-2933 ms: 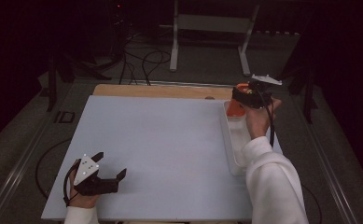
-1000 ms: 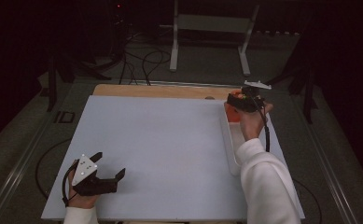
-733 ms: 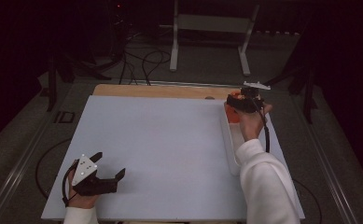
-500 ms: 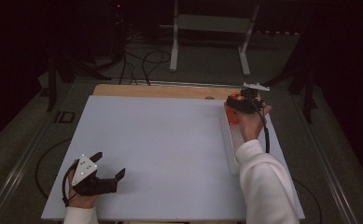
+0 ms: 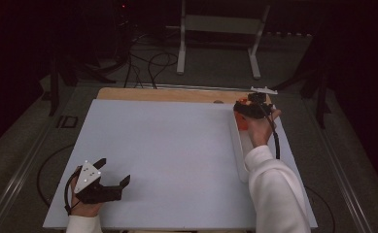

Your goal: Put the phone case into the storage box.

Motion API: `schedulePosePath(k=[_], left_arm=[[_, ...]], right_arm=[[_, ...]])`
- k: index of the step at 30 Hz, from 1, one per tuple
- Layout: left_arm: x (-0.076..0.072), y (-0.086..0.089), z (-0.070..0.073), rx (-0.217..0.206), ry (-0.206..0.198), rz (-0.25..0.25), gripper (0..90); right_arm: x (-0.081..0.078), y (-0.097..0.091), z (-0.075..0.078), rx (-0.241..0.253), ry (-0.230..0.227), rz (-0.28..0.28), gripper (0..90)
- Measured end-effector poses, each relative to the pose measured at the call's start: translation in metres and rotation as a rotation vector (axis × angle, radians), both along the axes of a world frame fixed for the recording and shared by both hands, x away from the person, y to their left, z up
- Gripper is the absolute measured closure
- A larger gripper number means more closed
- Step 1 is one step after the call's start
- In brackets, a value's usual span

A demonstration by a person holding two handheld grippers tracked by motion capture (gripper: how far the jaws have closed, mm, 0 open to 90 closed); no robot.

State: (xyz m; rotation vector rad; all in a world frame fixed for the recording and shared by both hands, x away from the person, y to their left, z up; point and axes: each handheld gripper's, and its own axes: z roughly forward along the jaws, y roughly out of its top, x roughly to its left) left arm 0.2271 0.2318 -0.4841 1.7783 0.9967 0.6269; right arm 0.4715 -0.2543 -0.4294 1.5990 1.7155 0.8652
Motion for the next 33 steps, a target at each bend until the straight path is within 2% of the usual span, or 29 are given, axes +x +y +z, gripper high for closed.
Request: schedulePosePath(k=[8,15,20,24,33], left_arm=[[0.0,0.0001,-0.0001,0.0,0.001,0.0,0.0],[0.0001,0.0001,-0.0004,-0.001,0.002,0.0,0.0],[0.0002,-0.0001,-0.0006,-0.001,0.003,0.0,0.0],[0.0003,0.0001,-0.0007,-0.001,0.004,0.0,0.0],[0.0003,0.0003,-0.0007,-0.001,0.003,0.0,0.0]], right_arm=[[0.0023,0.0042,-0.0015,-0.026,-0.004,0.007,15.5],[0.0037,0.0052,-0.0019,-0.029,-0.006,-0.001,15.2],[0.0055,0.0033,-0.0033,-0.009,0.009,0.008,12.5],[0.0071,0.0017,-0.006,0.003,0.02,-0.006,8.8],[0.003,-0.0017,0.0014,0.025,-0.011,-0.003,8.6]])
